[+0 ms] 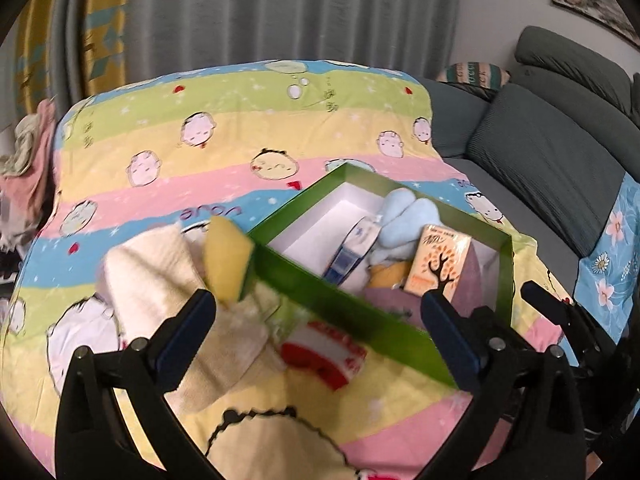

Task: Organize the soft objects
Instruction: 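Grasp the red-and-white knit item with the right gripper and lift it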

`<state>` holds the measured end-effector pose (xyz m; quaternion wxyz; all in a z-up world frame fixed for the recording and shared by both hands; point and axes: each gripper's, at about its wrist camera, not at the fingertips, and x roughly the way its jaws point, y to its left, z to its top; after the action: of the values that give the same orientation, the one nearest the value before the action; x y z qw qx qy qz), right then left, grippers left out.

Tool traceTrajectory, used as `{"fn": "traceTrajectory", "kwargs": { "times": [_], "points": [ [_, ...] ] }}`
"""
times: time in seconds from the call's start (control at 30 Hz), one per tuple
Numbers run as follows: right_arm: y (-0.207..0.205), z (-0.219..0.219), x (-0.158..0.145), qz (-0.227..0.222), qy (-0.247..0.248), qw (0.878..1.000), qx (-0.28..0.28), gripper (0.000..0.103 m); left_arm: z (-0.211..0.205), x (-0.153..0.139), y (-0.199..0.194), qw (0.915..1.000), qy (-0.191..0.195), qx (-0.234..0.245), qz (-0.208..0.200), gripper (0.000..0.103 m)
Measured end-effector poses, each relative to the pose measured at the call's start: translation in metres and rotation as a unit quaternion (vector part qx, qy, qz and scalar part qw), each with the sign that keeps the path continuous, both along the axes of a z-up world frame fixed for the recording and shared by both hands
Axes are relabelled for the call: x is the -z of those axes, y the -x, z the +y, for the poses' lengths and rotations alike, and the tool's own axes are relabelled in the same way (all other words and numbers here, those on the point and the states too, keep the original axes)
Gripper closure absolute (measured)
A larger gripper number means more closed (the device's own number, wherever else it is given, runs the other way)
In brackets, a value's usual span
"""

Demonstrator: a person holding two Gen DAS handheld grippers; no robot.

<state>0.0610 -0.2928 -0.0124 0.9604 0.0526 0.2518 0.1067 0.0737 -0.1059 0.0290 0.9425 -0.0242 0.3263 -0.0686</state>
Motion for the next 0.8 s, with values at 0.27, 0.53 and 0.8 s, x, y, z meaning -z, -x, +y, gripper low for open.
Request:
{"fn": "traceTrajectory", "kwargs": {
  "times": [0.27,0.53,0.8],
  "points": [
    [0.031,0.023,0.0,-0.029,-0.027,0.995,-0.086,0.009,0.034,0.017,0.036,0.9989,0.015,-0.039,0.022,0.001],
    [0.047,0.065,0.016,-0.009,0.009,0.978,-0.209,0.009,0.076,0.045,0.064,0.9934,0.045,-0.093,0.05,0.001],
    [0.02,0.099,0.059,0.082,0.052,0.969,-0.228,0.009,0.1,0.072,0.078,0.9873,0.079,-0.108,0.085,0.001]
  ]
}}
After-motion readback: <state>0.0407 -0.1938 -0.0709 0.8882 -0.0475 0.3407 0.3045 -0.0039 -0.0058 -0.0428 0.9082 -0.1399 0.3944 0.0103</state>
